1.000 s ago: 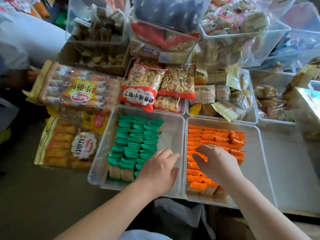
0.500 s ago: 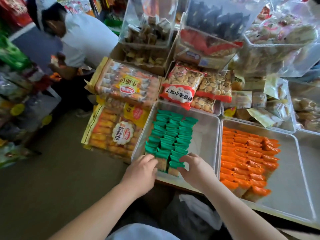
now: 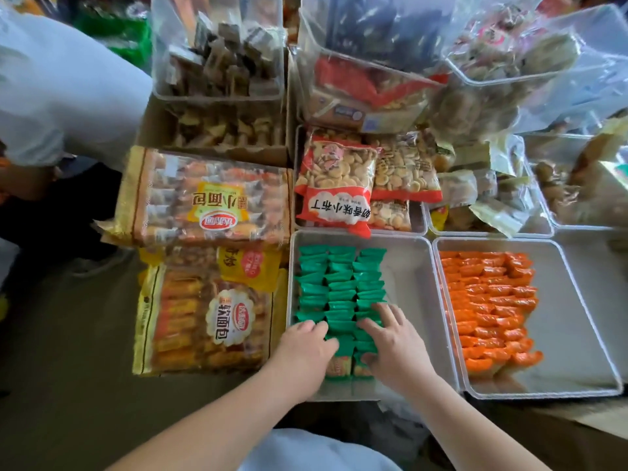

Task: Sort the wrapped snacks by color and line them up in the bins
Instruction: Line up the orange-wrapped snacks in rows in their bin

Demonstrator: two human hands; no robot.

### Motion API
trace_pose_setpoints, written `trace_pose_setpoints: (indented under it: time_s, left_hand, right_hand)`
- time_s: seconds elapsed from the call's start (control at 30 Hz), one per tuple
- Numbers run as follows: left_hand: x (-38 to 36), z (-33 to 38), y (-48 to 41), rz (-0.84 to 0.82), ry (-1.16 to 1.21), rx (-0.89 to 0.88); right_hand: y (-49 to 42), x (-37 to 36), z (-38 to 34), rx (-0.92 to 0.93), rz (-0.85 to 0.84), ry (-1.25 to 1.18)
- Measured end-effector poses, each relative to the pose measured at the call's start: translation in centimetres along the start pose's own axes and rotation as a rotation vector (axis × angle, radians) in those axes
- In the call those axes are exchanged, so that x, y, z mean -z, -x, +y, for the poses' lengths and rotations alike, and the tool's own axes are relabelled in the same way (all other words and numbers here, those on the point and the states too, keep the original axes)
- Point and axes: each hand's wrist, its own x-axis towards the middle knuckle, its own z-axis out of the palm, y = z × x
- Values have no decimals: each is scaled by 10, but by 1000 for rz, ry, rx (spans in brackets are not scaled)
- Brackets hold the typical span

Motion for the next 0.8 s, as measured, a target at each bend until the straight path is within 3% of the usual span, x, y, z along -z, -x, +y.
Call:
trace_pose_setpoints:
  time_s: [0.17,0.4,0.63,0.8]
  left_hand:
    - [6,-2,-27,-44,-68,37]
    - [19,-5,-34,15,24,79]
    - [41,-29,-49,230,6,183]
    - [63,-72,-66,260,111,163]
  right_hand:
    - [-7,8,0,-17,-128,-88]
    - [-50,31,11,50,138,-83]
    - [-92,40,19,118,-124,3]
    - [-100,45,26,221,10,14]
